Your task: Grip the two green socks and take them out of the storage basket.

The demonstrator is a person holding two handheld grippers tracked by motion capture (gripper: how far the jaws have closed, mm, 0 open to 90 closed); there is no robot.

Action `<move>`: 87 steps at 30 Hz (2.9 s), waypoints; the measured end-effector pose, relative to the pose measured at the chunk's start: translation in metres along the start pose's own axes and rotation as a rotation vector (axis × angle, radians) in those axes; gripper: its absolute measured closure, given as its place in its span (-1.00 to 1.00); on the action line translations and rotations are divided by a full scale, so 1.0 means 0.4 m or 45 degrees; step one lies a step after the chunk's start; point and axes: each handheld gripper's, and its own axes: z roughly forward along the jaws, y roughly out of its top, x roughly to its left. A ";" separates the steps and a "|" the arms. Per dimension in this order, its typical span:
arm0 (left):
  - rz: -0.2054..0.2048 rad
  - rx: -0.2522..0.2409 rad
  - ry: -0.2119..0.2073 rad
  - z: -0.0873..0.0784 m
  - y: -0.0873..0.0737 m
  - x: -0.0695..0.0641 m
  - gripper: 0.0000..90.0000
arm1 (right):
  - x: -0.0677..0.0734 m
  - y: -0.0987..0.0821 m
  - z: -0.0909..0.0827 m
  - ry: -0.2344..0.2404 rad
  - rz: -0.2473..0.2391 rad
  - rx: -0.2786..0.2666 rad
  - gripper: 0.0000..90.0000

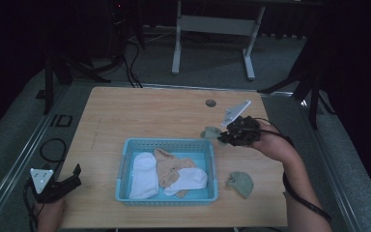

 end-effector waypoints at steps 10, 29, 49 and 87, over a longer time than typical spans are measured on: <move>0.006 0.002 0.003 0.000 0.000 -0.002 -0.99 | -0.059 -0.118 0.016 -0.071 0.150 0.048 0.87; 0.007 0.001 -0.001 -0.001 0.000 -0.001 -0.99 | -0.091 -0.280 0.183 0.002 0.368 0.129 0.86; 0.008 -0.001 0.002 -0.002 -0.001 -0.002 -0.99 | -0.024 -0.307 0.206 0.074 0.386 0.025 0.29; 0.005 0.000 0.003 -0.001 0.000 -0.001 -0.99 | 0.017 -0.563 0.199 -0.159 0.828 -0.179 -0.76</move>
